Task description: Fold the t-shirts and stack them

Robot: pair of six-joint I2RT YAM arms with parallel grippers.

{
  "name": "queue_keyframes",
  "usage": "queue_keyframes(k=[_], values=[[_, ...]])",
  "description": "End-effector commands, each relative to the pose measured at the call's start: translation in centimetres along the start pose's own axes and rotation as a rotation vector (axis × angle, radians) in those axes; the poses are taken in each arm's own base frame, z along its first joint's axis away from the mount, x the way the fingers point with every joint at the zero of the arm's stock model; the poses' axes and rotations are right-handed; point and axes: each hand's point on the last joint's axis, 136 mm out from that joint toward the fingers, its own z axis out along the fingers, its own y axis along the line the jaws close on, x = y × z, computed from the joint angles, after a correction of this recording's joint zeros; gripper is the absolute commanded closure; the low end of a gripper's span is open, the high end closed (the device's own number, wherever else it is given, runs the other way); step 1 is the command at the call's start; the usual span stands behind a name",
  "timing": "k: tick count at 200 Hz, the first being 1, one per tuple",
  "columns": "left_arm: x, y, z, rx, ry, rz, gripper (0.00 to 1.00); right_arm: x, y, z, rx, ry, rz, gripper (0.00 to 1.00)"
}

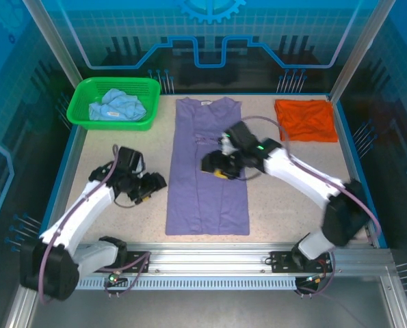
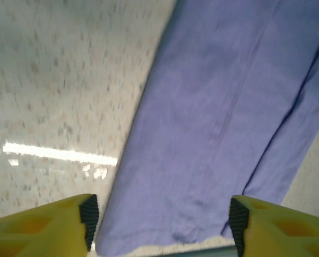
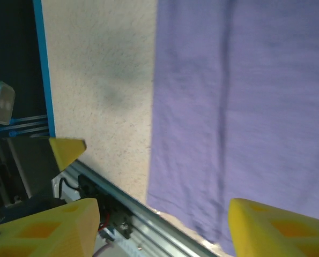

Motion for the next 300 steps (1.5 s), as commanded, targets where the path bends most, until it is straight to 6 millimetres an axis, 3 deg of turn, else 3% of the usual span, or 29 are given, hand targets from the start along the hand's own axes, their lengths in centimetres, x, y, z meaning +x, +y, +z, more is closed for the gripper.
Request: queue_keyframes(k=[1, 14, 34, 74, 92, 131, 166, 192, 230, 300], values=[[5.4, 1.6, 0.3, 0.019, 0.154, -0.092, 0.45, 4.6, -7.6, -0.7, 0.062, 0.076, 0.049, 0.32], [7.2, 2.5, 0.8, 0.023, 0.182, -0.136, 0.50, 7.4, -10.0, -1.1, 0.041, 0.134, 0.112, 0.31], [9.2, 3.7, 1.7, -0.002, 0.228, -0.162, 0.54, 10.7, -11.8, -1.1, 0.018, 0.213, 0.145, 0.33], [11.5, 3.3, 3.0, -0.059, 0.279, -0.099, 0.53, 14.1, -15.8, -1.4, 0.083, 0.234, 0.210, 0.35], [12.4, 3.7, 3.9, -0.104, 0.295, -0.082, 0.53, 14.5, -17.1, -1.6, 0.078, 0.240, 0.294, 0.38], [13.0, 4.7, 5.4, -0.107, 0.304, -0.109, 0.55, 14.6, -16.9, 0.4, -0.003, 0.311, 0.348, 0.48], [12.3, 5.7, 5.3, -0.154, 0.265, -0.047, 0.56, 15.0, -16.8, 1.0, 0.033, 0.345, 0.289, 0.53], [12.3, 5.6, 6.5, -0.116, 0.280, -0.110, 0.57, 15.5, -17.0, 1.3, 0.061, 0.349, 0.291, 0.53], [11.6, 6.5, 6.6, -0.127, 0.257, -0.113, 0.58, 16.5, -17.4, 1.9, 0.102, 0.375, 0.291, 0.58], [11.0, 5.8, 7.4, -0.065, 0.260, -0.120, 0.69, 16.6, -17.8, 2.5, 0.150, 0.370, 0.306, 0.75]])
